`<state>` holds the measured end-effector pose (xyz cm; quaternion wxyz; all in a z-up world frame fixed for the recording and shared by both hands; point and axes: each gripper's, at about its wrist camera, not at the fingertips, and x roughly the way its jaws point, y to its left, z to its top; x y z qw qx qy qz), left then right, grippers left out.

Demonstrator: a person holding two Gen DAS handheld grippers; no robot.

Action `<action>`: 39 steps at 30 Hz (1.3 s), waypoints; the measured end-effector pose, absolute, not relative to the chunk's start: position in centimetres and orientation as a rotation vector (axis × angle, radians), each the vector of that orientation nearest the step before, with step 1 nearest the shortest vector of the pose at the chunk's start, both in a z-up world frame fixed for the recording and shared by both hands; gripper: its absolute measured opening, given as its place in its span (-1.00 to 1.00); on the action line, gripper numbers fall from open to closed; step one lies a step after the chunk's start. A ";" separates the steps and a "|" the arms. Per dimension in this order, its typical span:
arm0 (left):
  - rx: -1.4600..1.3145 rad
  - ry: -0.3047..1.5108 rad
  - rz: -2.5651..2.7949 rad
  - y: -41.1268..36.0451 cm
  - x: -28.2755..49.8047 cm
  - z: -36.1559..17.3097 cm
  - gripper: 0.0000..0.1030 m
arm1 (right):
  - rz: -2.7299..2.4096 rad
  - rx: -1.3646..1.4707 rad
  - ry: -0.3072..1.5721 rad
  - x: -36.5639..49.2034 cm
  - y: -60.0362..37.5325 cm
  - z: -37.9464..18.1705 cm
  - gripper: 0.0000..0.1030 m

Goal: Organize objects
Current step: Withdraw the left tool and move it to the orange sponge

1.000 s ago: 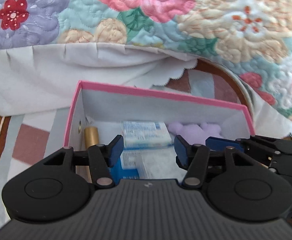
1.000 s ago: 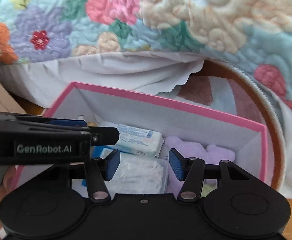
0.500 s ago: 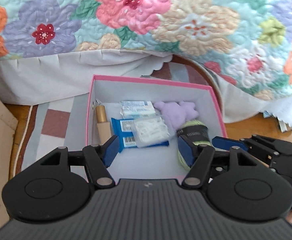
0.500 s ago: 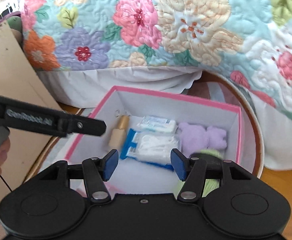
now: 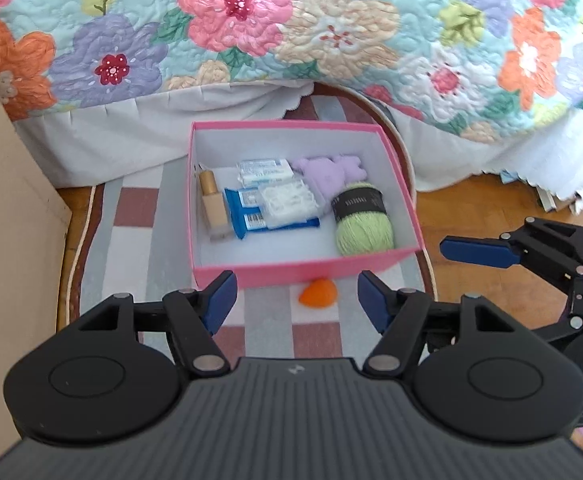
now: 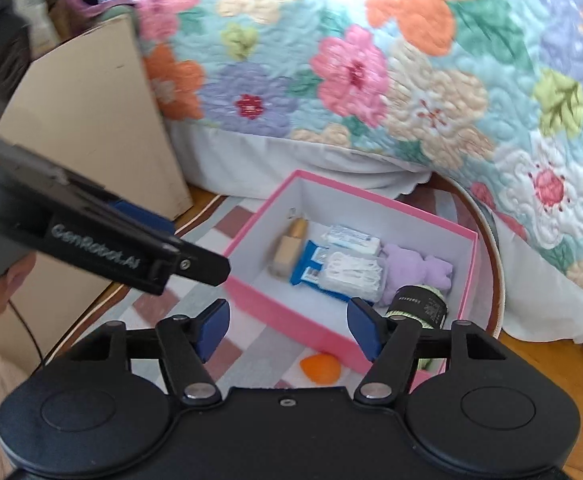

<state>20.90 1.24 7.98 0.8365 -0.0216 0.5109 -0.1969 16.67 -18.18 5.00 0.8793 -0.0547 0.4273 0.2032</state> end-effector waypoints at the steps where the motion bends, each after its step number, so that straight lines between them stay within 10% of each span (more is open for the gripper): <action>1: -0.046 1.084 -0.426 1.4 20.3 8.3 0.28 | 0.434 -0.123 0.891 15.9 -18.1 5.3 0.36; 14: -0.014 1.060 -0.470 2.6 13.0 8.9 0.41 | 0.519 -0.152 0.919 9.5 -18.7 4.6 0.58; 39: -0.124 0.949 -0.386 -1.7 16.8 -8.3 0.46 | 0.453 -0.152 0.802 13.8 -19.1 -14.3 0.67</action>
